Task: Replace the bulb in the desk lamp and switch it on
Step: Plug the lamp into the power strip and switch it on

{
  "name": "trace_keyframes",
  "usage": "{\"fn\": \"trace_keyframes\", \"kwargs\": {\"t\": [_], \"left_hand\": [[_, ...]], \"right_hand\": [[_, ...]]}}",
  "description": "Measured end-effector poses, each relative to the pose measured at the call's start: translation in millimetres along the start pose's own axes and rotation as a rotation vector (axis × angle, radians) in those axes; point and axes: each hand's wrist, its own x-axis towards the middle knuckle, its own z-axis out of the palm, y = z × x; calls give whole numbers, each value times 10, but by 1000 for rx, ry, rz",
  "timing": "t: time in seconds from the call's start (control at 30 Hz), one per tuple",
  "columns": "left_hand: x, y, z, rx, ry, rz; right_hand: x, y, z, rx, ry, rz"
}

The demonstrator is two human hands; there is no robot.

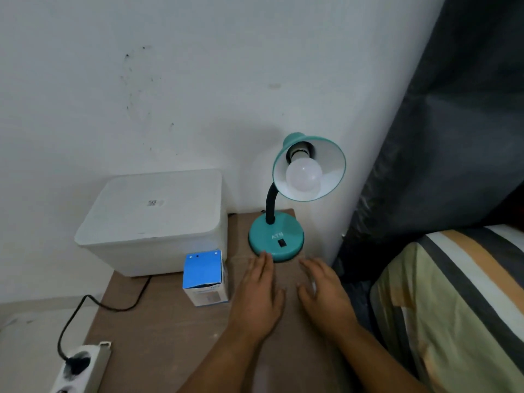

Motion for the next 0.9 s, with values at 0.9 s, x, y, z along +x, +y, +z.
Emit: {"fn": "trace_keyframes", "kwargs": {"t": [0.9], "left_hand": [[333, -270, 268, 94, 4, 8]], "right_hand": [[581, 130, 370, -61, 70, -302]]}}
